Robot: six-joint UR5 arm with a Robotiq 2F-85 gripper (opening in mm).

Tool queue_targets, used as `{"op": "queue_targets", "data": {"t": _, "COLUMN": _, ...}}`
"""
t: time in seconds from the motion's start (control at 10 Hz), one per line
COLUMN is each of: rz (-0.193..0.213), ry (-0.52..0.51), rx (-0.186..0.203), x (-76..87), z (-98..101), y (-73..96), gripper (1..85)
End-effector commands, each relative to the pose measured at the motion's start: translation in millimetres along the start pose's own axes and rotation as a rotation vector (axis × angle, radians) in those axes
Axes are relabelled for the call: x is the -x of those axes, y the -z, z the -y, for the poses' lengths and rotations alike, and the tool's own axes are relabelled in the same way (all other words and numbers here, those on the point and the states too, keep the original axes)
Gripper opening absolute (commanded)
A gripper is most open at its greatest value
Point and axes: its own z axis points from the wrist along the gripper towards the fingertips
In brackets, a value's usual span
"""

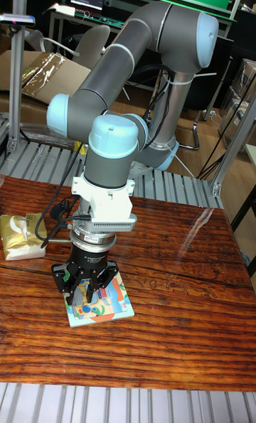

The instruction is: Assemble one piece of a puzzle

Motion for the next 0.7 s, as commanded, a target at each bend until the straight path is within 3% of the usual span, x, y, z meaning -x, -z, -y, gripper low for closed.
{"op": "queue_targets", "data": {"t": 0.0, "rz": 0.010, "ry": -0.020, "rx": 0.015, "x": -2.0, "z": -3.5, "y": -1.8, "gripper": 26.3}}
{"op": "queue_targets", "data": {"t": 0.6, "rz": 0.012, "ry": -0.025, "rx": 0.016, "x": -5.9, "z": -4.9, "y": -5.0, "gripper": 25.3}}
